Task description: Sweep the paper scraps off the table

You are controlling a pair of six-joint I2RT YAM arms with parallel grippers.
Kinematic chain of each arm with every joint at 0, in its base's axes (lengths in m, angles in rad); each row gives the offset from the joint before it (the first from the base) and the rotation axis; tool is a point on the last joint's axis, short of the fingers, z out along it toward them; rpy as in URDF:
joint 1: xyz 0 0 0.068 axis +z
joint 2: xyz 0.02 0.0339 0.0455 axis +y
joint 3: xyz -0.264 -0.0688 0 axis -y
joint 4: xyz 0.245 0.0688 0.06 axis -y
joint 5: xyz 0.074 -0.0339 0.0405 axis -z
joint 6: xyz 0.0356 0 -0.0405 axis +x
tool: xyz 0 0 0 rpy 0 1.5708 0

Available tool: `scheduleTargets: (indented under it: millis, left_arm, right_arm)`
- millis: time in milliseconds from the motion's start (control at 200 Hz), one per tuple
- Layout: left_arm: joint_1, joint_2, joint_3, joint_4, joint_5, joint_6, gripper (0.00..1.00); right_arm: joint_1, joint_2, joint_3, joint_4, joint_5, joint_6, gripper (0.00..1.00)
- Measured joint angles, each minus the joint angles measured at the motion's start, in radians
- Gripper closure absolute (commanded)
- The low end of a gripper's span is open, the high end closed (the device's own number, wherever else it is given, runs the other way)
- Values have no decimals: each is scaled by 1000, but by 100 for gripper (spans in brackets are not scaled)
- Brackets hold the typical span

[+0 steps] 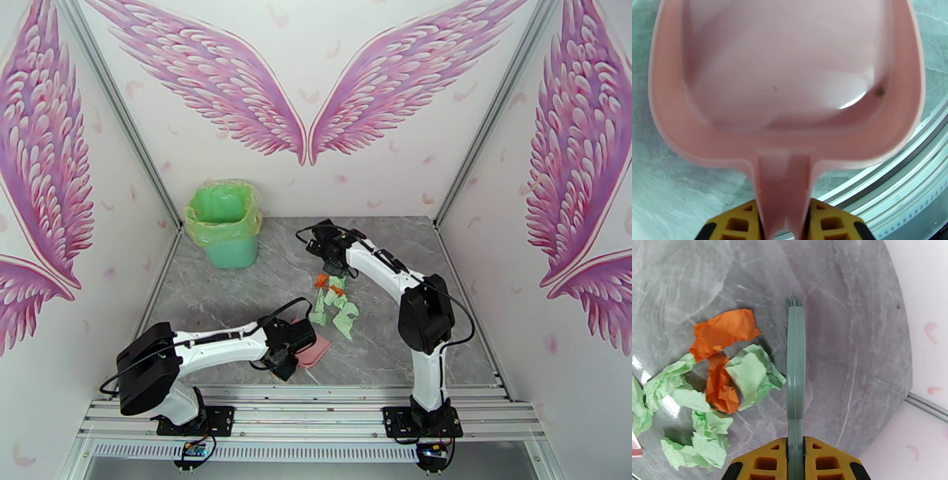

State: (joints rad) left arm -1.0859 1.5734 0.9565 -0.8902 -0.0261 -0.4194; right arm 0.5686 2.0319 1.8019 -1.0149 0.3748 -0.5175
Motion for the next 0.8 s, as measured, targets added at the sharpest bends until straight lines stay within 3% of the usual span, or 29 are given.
scheduleTargets:
  millis: [800]
  left_arm:
    - [84, 78, 41, 80, -2, 106, 100]
  right_arm:
    - [154, -34, -30, -188, -49, 88, 100]
